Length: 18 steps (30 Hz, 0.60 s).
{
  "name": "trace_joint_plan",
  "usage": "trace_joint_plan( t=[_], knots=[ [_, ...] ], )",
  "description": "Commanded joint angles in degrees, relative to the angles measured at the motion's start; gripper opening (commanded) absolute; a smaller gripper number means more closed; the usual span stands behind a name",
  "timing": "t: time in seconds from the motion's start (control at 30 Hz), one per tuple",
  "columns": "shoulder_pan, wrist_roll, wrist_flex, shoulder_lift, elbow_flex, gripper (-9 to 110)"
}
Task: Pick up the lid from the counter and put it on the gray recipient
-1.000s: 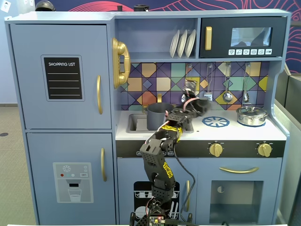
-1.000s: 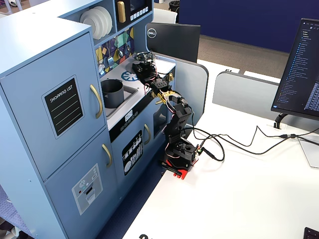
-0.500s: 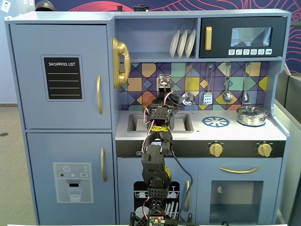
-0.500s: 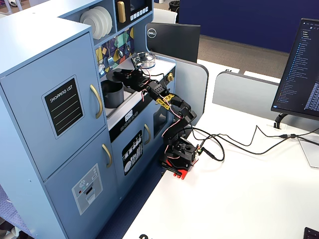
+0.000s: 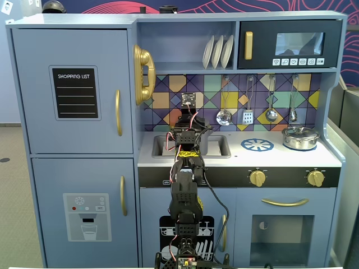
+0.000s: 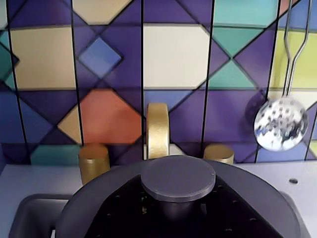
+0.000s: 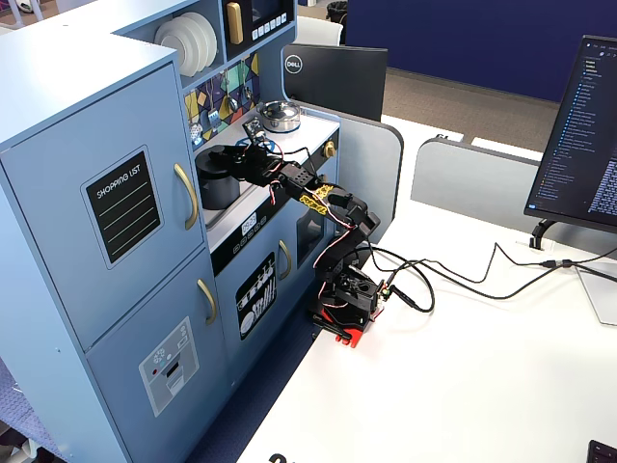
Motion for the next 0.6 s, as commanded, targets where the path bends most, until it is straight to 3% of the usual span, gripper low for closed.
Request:
trace_joint_plan(
  t=[0.0,0.57],
  knots=[
    [-0.88,-0.09,-2.64,-0.09,-0.79,0],
    [-0.88,0.35,-7.56,-5.98,0.00,0]
  ],
)
